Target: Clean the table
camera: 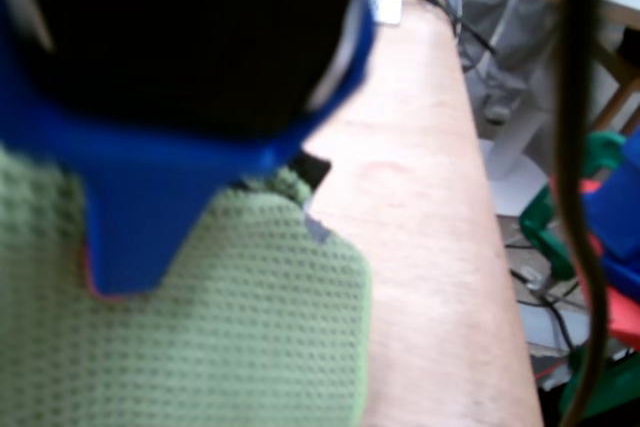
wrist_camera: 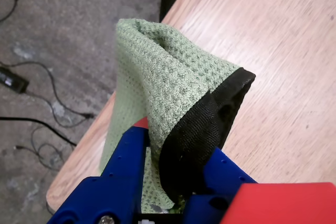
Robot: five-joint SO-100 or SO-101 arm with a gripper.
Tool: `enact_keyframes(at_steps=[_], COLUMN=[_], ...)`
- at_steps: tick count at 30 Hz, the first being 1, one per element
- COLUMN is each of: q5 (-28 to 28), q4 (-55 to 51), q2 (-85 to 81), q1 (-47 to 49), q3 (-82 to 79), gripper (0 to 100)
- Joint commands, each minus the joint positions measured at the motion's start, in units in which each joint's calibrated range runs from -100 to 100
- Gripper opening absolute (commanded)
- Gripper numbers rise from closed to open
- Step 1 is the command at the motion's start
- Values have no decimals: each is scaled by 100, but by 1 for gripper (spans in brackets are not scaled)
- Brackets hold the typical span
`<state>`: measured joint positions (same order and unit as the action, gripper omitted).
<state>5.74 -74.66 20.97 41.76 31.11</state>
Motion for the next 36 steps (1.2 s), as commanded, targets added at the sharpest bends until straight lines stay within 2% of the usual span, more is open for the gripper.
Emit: enact_keyframes(at_steps=[1, 4, 10, 28, 36], q5=[-15, -10, 10, 230, 234], q4=[233, 865, 947, 947, 939], q2=[330, 811, 1514, 3778, 4310], q1=[-470, -1012, -1604, -7644, -9489], q3=[358, 358, 348, 358, 348], gripper=[0, 0, 0, 0, 0])
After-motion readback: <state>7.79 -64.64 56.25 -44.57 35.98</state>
